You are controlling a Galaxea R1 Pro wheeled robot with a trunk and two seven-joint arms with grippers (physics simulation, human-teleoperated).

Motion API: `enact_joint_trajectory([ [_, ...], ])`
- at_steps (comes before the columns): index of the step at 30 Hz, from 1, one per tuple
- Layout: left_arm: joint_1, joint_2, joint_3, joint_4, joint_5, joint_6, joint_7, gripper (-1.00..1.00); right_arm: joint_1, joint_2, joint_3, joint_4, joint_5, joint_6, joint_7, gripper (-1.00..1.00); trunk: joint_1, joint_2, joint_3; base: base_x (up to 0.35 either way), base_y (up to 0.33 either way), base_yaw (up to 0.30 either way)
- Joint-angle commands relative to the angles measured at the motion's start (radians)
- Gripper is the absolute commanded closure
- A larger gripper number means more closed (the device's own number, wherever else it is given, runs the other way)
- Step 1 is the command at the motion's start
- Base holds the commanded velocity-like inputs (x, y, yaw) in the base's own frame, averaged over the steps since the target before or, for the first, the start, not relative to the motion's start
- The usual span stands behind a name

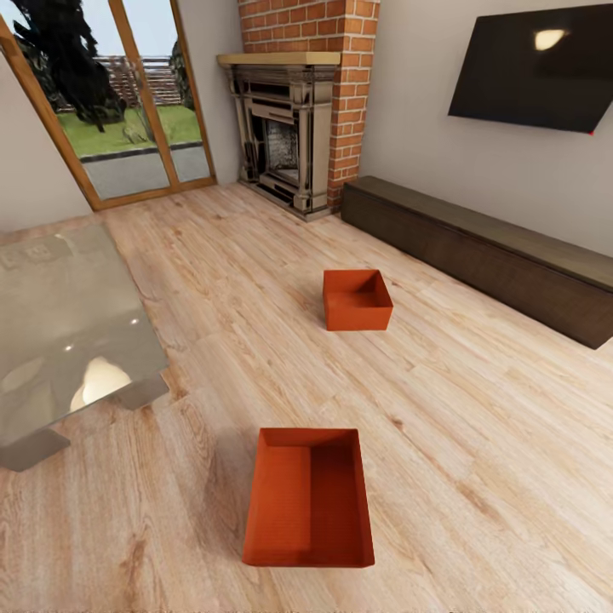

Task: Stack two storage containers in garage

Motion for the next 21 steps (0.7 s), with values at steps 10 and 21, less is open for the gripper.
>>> enact_joint_trajectory([
  [10, 0.0, 0.0, 0.0, 0.0, 0.01, -0.002, 0.0, -1.0, -0.001, -0.001, 0.005, 0.003, -0.011, -0.006, 0.007, -1.0, 0.0, 0.0, -0.013, 0.0, 0.0, 0.0],
  [21, 0.0, 0.0, 0.0, 0.0, 0.01, -0.002, 0.0, -1.0, -0.001, -0.001, 0.005, 0.003, -0.012, -0.005, 0.007, -1.0, 0.0, 0.0, -0.013, 0.0, 0.0, 0.0],
])
